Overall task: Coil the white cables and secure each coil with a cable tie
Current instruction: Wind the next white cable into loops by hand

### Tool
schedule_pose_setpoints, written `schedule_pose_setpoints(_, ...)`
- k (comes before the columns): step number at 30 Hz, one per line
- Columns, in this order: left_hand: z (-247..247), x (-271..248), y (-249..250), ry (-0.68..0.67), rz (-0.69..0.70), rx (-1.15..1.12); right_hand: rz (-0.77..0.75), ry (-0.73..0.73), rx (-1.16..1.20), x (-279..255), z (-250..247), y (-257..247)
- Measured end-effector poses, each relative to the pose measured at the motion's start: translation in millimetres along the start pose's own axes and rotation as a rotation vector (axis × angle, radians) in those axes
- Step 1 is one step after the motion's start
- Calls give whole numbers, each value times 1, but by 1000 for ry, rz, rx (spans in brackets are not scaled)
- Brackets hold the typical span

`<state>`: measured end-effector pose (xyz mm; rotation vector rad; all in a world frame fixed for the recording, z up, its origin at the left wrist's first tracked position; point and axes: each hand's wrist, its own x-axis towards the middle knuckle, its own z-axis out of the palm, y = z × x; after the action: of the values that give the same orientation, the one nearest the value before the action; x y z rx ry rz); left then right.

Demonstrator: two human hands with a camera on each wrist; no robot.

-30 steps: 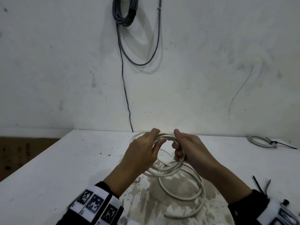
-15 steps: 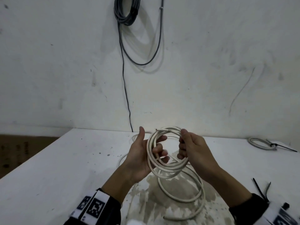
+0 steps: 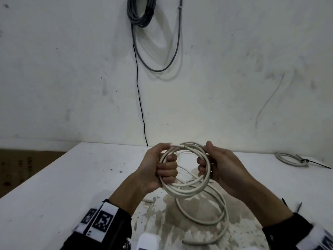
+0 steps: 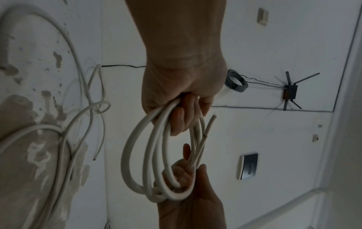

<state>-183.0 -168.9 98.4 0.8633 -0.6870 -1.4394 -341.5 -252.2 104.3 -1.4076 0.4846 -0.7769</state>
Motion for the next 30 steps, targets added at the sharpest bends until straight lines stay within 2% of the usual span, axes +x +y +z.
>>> schedule_pose_setpoints(6, 2, 1, -8, 80, 20, 81, -114, 41, -204, -1, 0, 4)
schedule_pose_setpoints(14, 4, 4, -9, 105, 63, 31, -391, 34, -714, -1, -3, 18)
schedule_pose_setpoints(18, 6, 7, -13, 105, 37, 67, -408, 103, -900, 2, -12, 23)
schedule_pose_setpoints(22, 6, 12, -19, 73, 6, 38, -277, 70, -660, -2, -18, 22)
schedule_pose_setpoints(25, 5, 15, -25, 8, -65, -16, -242, -11, -589, -13, -22, 19)
schedule_pose_setpoints(27, 4, 16, -31, -29, -104, -5, -234, -2, -563, -20, -26, 20)
schedule_pose_setpoints(30, 2, 19, -44, 12, -41, 81, -207, 33, -533, -29, -33, 26)
